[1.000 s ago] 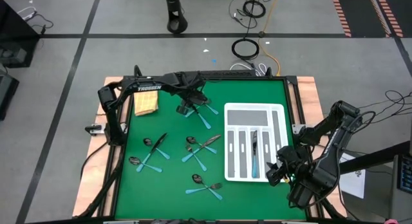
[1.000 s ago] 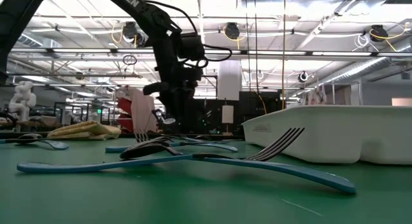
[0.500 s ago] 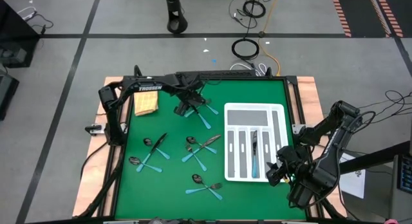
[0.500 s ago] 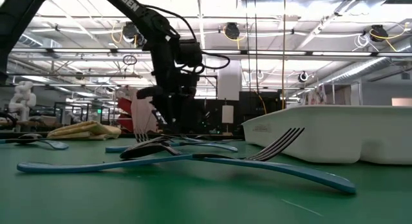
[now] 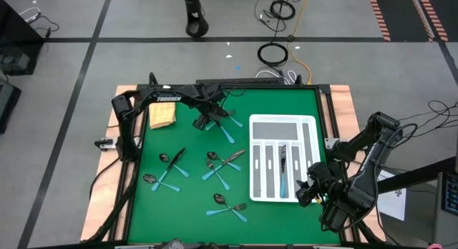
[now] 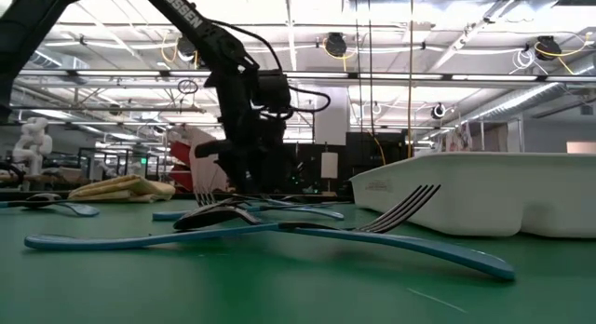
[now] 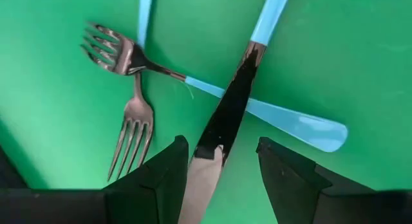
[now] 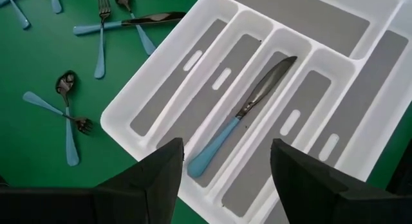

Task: Sort silverware
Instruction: Put the top blue knife into the tray

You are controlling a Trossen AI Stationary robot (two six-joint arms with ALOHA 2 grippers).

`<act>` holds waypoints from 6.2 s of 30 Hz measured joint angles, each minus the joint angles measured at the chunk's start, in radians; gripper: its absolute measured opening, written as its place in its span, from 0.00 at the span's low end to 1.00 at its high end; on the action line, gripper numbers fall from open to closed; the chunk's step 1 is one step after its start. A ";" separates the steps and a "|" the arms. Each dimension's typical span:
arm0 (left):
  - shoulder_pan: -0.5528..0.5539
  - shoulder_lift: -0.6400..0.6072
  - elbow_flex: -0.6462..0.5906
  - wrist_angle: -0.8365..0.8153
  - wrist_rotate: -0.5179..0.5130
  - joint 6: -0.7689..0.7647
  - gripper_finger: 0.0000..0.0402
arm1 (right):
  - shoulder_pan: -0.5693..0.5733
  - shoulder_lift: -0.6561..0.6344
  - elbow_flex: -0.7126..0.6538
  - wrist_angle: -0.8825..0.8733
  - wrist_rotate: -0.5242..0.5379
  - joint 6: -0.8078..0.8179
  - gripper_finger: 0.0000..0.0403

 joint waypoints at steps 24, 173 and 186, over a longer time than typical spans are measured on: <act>0.017 0.084 0.005 0.053 -0.063 0.127 0.05 | 0.000 0.000 0.000 0.000 -0.004 0.022 0.54; -0.473 0.537 0.942 0.009 0.153 0.532 0.00 | 0.074 -0.195 0.058 0.010 0.345 -0.192 0.54; -0.474 0.537 0.944 0.030 0.183 0.628 0.02 | 0.072 -0.195 0.058 0.026 0.370 -0.178 0.54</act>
